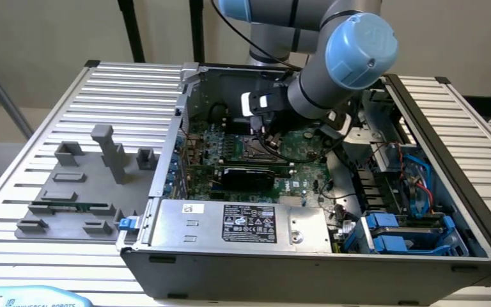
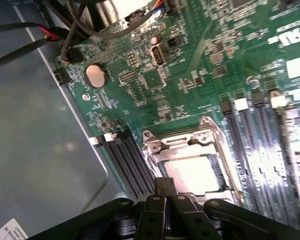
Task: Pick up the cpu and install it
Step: 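Install the second cpu locking lever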
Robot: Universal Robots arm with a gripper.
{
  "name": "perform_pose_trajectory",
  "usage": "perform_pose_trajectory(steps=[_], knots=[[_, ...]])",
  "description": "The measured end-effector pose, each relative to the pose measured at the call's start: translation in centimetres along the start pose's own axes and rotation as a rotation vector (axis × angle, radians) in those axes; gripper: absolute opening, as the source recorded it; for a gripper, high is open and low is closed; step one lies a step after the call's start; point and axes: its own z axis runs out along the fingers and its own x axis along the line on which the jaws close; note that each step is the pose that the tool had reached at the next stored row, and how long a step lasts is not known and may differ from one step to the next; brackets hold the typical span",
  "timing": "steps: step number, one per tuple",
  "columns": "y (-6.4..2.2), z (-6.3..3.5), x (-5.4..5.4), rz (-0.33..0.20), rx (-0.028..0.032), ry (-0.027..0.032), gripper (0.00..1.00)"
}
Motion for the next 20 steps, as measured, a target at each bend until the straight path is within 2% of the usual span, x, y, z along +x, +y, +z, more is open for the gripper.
perform_pose_trajectory(steps=[9, 13, 17, 20], knots=[[-0.2, -2.45, -2.0, 0.0, 0.0, 0.0002, 0.11], [-0.25, -3.43, -2.6, 0.001, 0.0019, -0.0003, 0.11], [-0.42, -3.89, -3.3, 0.002, 0.0023, -0.0005, 0.11], [-0.89, -3.95, -3.9, 0.002, 0.0023, -0.0003, 0.11]])
